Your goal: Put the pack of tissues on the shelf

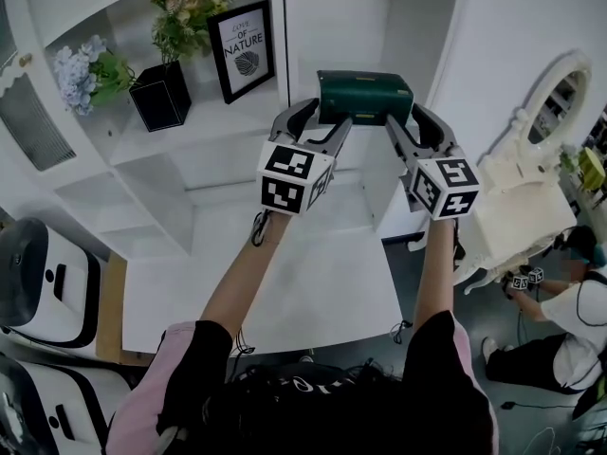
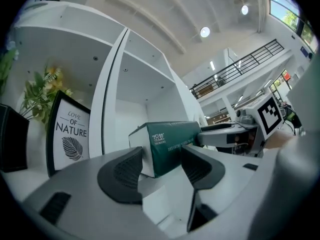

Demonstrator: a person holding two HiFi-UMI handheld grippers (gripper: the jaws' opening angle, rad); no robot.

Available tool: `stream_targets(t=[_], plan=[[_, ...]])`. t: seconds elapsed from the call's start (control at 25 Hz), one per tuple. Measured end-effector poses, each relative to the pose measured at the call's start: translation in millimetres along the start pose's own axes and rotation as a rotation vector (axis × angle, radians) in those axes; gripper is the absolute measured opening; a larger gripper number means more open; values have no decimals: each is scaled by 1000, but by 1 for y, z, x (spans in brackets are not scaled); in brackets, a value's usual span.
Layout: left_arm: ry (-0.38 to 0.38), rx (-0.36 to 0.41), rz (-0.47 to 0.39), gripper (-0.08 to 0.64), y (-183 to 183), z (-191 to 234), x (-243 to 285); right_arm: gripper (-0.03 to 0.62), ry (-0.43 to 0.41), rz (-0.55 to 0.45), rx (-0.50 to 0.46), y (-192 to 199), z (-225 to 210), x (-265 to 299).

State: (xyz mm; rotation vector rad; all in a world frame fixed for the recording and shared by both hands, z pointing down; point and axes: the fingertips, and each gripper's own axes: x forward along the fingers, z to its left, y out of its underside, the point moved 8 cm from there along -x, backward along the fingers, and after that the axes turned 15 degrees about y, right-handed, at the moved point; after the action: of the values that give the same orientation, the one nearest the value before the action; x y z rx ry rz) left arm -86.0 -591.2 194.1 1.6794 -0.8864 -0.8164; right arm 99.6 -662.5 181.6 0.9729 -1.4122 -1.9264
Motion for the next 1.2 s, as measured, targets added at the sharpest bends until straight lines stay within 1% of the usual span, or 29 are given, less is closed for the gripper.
stream_targets(t=[0.08, 0.24, 0.32, 0.6, 0.76, 0.96, 1.08, 1.2], plan=[[-17, -5, 6, 238, 1, 2, 3, 225, 8, 4, 3, 4, 0, 5], [-57, -3, 15, 238, 3, 3, 7, 218, 28, 13, 46, 11, 0, 16], [-81, -5, 26, 238, 4, 4, 9, 216, 33, 17, 53, 12, 0, 21], [-177, -83, 52, 238, 2, 6, 26, 215, 43, 51, 45, 15, -5, 34], [-186, -95, 96, 238, 1, 4, 38, 215, 60, 76, 34, 15, -9, 40], [-216, -85, 131, 238, 2, 4, 47, 213, 84, 98, 29, 16, -12, 45], [-194, -98, 123, 238, 1, 4, 47, 213, 108, 109, 18, 17, -13, 46], [-147, -123, 93, 238, -2, 7, 42, 213, 117, 124, -33, 15, -13, 47]])
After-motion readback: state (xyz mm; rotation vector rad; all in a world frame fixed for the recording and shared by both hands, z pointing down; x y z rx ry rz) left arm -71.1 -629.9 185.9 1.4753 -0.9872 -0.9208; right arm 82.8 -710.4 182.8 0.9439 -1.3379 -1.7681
